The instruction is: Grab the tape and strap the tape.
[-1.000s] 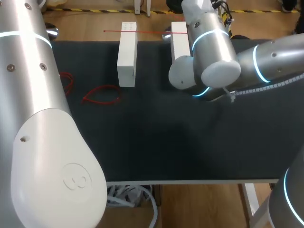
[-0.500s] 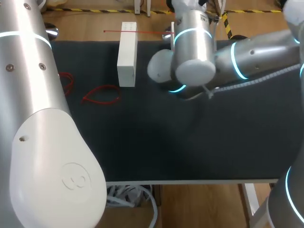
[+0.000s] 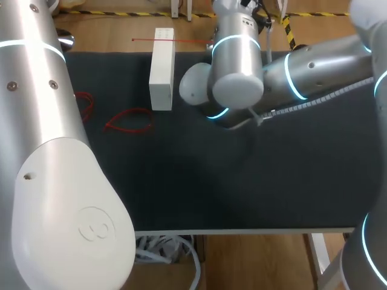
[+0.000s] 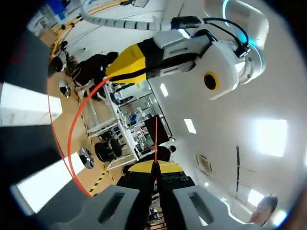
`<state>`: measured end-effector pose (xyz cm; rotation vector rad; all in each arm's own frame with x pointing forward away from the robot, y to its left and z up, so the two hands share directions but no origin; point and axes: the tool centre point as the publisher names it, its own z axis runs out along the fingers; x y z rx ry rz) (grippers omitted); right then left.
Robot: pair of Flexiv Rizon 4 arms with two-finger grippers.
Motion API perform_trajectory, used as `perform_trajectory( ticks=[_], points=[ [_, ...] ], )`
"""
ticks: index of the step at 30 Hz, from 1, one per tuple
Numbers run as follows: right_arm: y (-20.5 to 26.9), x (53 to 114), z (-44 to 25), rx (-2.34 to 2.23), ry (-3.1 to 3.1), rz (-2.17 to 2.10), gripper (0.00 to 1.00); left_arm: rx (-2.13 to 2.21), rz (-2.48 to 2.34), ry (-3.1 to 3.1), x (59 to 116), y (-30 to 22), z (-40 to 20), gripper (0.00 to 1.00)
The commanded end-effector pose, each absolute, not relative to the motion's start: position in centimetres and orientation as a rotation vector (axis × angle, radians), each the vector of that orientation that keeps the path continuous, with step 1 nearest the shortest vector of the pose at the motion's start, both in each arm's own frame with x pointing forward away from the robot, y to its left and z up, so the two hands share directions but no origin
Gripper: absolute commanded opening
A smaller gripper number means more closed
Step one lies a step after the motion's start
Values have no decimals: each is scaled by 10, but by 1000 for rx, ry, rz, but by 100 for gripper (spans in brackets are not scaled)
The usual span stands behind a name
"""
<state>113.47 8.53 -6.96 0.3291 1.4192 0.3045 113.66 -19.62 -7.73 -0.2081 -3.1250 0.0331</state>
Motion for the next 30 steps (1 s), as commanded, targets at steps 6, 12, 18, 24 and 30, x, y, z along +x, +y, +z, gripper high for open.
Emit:
perform_trajectory(
  ticks=[6,12,18,24,30],
  points=[
    [73,1137,-53,92,1525,151,0,-206,25,-3122,1137,-197,-76,0],
    [70,1138,-54,97,1556,150,0,-206,25,-3122,1137,-197,-76,0],
    [74,1138,-51,141,1487,283,0,-206,25,-3122,1137,-197,-76,0],
    [74,1138,-51,141,1487,283,0,-206,25,-3122,1137,-197,-76,0],
    [74,1138,-51,141,1487,283,0,-206,25,-3122,1137,-197,-76,0]
  ],
)
